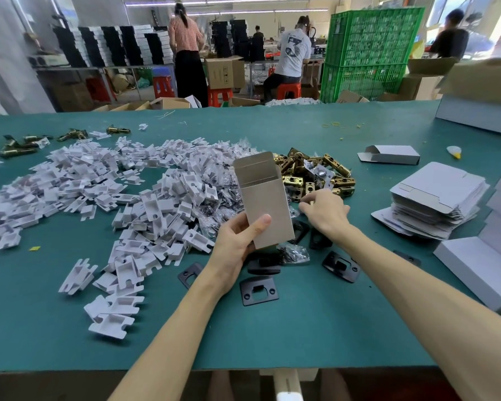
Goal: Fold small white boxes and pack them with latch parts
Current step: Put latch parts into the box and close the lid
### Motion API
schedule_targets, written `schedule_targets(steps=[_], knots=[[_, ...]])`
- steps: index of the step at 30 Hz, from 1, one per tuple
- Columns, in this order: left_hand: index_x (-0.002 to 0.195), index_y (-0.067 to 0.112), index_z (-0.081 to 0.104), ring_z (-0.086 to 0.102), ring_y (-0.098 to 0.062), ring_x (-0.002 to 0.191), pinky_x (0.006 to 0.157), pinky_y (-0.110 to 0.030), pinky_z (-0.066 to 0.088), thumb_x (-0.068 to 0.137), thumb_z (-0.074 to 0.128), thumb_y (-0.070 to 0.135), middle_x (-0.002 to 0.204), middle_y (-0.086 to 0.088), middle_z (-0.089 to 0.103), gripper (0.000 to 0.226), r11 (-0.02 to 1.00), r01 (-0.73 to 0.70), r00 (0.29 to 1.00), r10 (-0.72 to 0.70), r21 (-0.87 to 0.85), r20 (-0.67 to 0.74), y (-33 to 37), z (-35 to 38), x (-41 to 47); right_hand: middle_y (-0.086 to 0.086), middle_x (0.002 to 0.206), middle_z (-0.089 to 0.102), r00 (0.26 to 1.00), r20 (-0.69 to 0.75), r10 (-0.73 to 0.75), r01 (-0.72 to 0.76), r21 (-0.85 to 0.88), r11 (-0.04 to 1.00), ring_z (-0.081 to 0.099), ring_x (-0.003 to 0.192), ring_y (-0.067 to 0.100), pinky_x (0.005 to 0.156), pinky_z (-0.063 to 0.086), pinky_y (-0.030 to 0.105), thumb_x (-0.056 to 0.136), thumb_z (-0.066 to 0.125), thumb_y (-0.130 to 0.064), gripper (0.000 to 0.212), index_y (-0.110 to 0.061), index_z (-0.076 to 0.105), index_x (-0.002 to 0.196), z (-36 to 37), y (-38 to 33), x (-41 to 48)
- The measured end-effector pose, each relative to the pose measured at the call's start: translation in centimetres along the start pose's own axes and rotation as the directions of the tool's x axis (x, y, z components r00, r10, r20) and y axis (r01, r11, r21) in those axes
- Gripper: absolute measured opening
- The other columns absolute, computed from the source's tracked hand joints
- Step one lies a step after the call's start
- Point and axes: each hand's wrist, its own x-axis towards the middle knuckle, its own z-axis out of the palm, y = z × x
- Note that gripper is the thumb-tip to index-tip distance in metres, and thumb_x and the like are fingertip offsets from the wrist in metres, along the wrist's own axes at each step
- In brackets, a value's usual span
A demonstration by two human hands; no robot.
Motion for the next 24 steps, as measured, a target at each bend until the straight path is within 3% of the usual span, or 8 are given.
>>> schedule_targets(steps=[5,9,13,16,19,21,23,24], knots=[[0.120,0.014,0.075,0.072,-0.032,0.114,0.088,-0.038,0.062,0.086,0.081,0.026,0.124,-0.015,0.074,0.036,1.000,-0.004,0.999,0.005,-0.020,0.036,0.3,0.2,-0.3,0.002,0.107,0.070,0.999,-0.001,0.044,-0.042,0.256,0.966,0.061,0.112,0.028,0.103,0.047,0.052,0.086,0.080,-0.022,0.013,-0.019,0.076,0.098,-1.1,0.9,-1.4],[0.114,0.015,0.079,0.072,-0.030,0.110,0.086,-0.037,0.062,0.089,0.077,0.023,0.124,-0.016,0.074,0.026,0.998,0.035,0.994,-0.029,-0.061,0.102,0.8,0.3,-0.6,-0.002,0.093,0.063,0.993,0.011,0.114,-0.110,0.370,0.922,0.062,0.105,0.026,0.104,0.045,0.053,0.078,0.087,-0.012,0.037,-0.015,0.058,0.101,-1.6,1.3,-2.2],[0.122,0.016,0.076,0.071,-0.025,0.110,0.084,-0.039,0.061,0.087,0.076,0.016,0.125,-0.014,0.073,0.035,0.993,0.103,0.948,-0.081,-0.056,0.307,1.5,0.3,-1.3,-0.003,0.093,0.057,0.994,0.024,0.111,-0.111,0.402,0.909,0.058,0.102,0.025,0.107,0.042,0.053,0.077,0.087,-0.009,0.055,-0.013,0.046,0.114,-1.4,1.1,-2.8],[0.131,0.008,0.068,0.068,-0.029,0.114,0.092,-0.043,0.059,0.085,0.072,0.015,0.128,-0.019,0.069,0.047,0.988,0.154,0.900,-0.138,-0.004,0.414,1.6,0.6,-1.7,0.006,0.106,0.064,0.999,0.025,0.035,-0.041,0.310,0.950,0.059,0.104,0.028,0.105,0.042,0.054,0.086,0.080,-0.020,0.045,-0.013,0.055,0.123,-1.5,0.4,-3.3],[0.142,0.000,0.055,0.060,-0.036,0.123,0.105,-0.049,0.051,0.093,0.064,0.009,0.140,-0.027,0.060,0.051,0.979,0.183,0.853,-0.202,0.086,0.480,1.3,0.8,-1.8,0.011,0.101,0.069,1.000,0.006,-0.010,0.008,0.288,0.958,0.061,0.099,0.034,0.100,0.046,0.056,0.095,0.069,-0.028,0.025,-0.004,0.067,0.100,-2.0,0.3,-3.6],[0.144,0.004,0.054,0.060,-0.033,0.125,0.106,-0.047,0.052,0.097,0.058,0.004,0.141,-0.023,0.061,0.048,0.978,0.184,0.823,-0.211,0.103,0.527,1.0,1.0,-1.9,0.009,0.095,0.069,1.000,-0.006,-0.027,0.028,0.281,0.959,0.061,0.091,0.032,0.094,0.050,0.049,0.099,0.063,-0.024,0.021,-0.008,0.064,0.086,-2.2,0.7,-3.6],[0.145,0.006,0.054,0.061,-0.030,0.125,0.106,-0.042,0.052,0.096,0.059,0.000,0.140,-0.019,0.063,0.050,0.978,0.186,0.823,-0.206,0.092,0.529,0.9,1.2,-1.9,0.000,0.080,0.064,0.998,-0.036,-0.049,0.058,0.329,0.943,0.054,0.072,0.018,0.072,0.051,0.025,0.099,0.063,-0.018,0.032,-0.021,0.056,0.069,-2.4,1.1,-3.7],[0.146,0.005,0.053,0.060,-0.030,0.127,0.108,-0.043,0.050,0.095,0.060,-0.001,0.141,-0.020,0.062,0.052,0.979,0.182,0.831,-0.203,0.091,0.518,0.8,1.3,-1.8,-0.005,0.072,0.059,0.996,-0.056,-0.064,0.080,0.357,0.931,0.047,0.065,0.011,0.058,0.043,0.012,0.098,0.063,-0.014,0.040,-0.027,0.050,0.062,-2.6,1.2,-3.9]])
